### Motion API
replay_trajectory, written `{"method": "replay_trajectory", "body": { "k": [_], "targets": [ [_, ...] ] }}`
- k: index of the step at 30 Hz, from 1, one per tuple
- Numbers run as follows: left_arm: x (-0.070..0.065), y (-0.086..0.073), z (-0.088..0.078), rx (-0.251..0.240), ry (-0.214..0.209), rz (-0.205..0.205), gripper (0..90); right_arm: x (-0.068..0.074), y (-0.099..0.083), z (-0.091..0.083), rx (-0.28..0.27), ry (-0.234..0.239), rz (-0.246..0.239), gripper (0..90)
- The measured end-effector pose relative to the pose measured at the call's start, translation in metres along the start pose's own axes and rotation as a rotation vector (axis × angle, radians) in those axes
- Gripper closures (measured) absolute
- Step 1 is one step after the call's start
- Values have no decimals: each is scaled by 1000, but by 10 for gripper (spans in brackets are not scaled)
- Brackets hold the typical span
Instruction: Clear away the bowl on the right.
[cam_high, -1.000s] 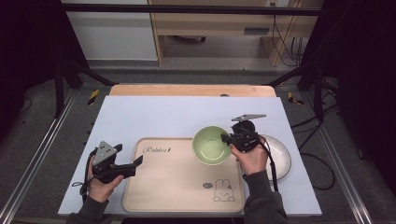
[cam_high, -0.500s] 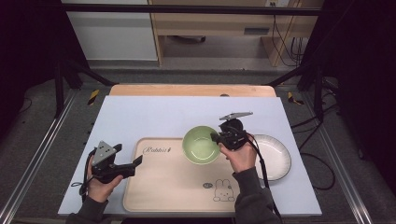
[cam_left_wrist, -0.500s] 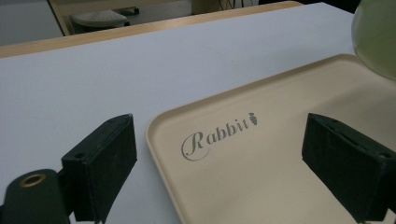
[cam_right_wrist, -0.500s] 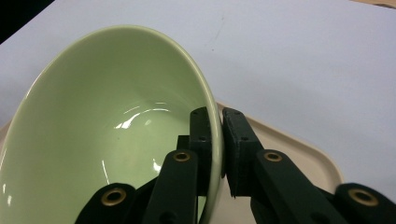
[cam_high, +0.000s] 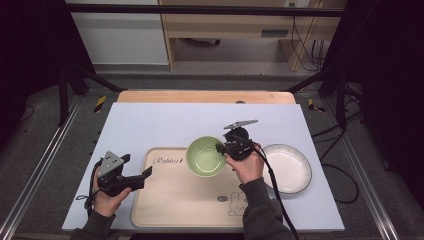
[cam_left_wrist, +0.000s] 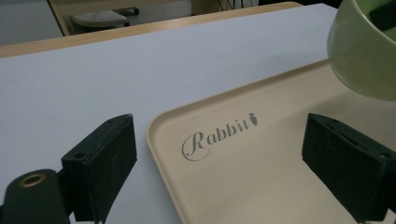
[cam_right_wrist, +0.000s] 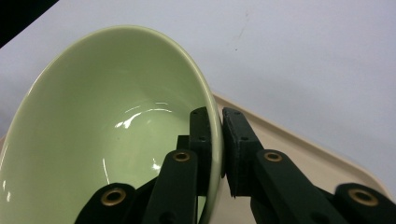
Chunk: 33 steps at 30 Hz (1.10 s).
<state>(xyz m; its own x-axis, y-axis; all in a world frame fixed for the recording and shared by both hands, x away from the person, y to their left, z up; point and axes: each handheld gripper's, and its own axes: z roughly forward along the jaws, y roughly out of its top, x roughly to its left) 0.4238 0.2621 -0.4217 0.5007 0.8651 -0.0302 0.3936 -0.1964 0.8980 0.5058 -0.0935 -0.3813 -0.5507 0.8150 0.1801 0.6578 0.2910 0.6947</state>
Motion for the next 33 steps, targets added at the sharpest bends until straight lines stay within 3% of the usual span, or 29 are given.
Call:
{"method": "replay_trajectory", "body": {
  "k": [33],
  "targets": [
    [0,1,-2,-3,-1,0,99,15,-3,47,62,13,-3,831]
  ]
}}
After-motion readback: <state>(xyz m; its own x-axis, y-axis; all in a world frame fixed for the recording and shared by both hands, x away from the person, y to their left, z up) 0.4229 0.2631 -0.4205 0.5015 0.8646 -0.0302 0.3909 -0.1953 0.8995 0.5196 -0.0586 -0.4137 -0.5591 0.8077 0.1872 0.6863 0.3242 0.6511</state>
